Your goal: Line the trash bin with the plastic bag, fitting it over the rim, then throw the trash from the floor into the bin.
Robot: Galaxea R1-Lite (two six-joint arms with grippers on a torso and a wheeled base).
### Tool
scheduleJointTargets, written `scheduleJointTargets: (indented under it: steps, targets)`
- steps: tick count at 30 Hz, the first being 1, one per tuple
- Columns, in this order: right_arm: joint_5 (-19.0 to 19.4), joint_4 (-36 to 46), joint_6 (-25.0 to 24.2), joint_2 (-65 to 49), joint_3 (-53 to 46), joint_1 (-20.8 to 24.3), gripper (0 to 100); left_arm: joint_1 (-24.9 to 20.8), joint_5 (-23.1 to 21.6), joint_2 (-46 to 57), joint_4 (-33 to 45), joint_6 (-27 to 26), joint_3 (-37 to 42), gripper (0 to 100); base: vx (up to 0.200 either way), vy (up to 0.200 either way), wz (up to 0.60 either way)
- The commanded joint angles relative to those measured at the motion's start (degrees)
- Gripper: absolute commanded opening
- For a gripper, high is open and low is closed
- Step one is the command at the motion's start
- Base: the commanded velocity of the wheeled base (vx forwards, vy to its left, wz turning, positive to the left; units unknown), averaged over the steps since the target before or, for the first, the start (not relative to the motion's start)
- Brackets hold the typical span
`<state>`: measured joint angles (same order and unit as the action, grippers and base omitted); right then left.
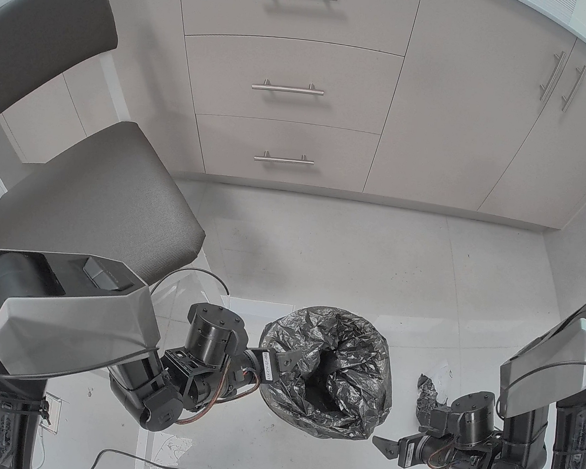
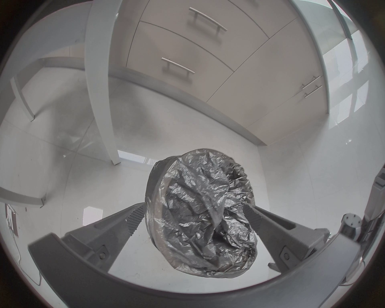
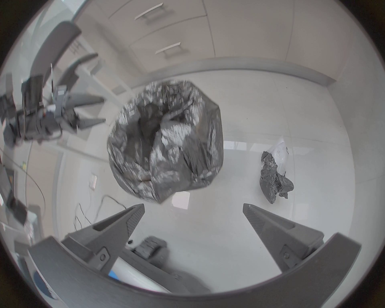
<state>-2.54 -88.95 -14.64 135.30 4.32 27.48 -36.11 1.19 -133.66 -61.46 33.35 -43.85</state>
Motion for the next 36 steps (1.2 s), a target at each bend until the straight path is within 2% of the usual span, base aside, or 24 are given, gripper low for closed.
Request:
scheduleJointTargets:
  steps: [1, 5, 8, 12, 13, 18, 23, 27, 32, 36]
  targets:
    - [0.43, -1.05, -5.05, -10.67, 0.17, -0.58, 100, -1.6, -0.05, 4.9, 0.73, -1.98, -0.89, 100, 0.0, 0.0, 0.0]
    - [0.51, -1.05, -5.75, -12.87, 5.35, -2.25, 100, -3.71, 1.62, 4.72, 1.96, -8.3, -1.85, 100, 0.0, 0.0, 0.0]
    - [0.43, -1.05, -6.72, -12.96, 9.13, -2.87, 100, -5.46, 6.36, 4.46, 4.69, -12.87, -3.88, 100, 0.0, 0.0, 0.0]
    - [0.51, -1.05, -7.24, -12.96, 10.8, -5.07, 100, -5.64, 9.18, 4.46, 9.17, -18.85, -6.51, 100, 0.0, 0.0, 0.0]
    - [0.51, -1.05, -8.12, -12.96, 10.8, -5.5, 100, -5.46, 10.41, 4.28, 10.31, -22.46, -7.48, 100, 0.0, 0.0, 0.0]
    - [0.51, -1.05, -9.62, -13.4, 11.15, -6.12, 100, -5.2, 14.54, 3.84, 10.75, -30.45, -9.15, 100, 0.0, 0.0, 0.0]
    - [0.51, -1.05, -9.44, -13.57, 10.63, -5.86, 100, -5.38, 15.42, 4.02, 11.1, -30.45, -9.41, 100, 0.0, 0.0, 0.0]
    - [2.18, -1.05, -9.7, -14.01, 10.1, -3.4, 100, -5.38, 16.12, 5.51, 10.75, -27.99, -8.09, 100, 0.0, 0.0, 0.0]
    - [3.15, -1.05, -9.44, -12.34, 17.57, 0.21, 100, -3.79, 16.03, 8.41, 10.4, -26.41, -3.35, 100, 0.0, 0.0, 0.0]
    - [3.24, 13.54, -9.18, -11.47, 28.12, 2.76, 100, -1.6, 16.03, 9.03, 7.06, -24.65, 1.22, 100, 0.0, 0.0, 0.0]
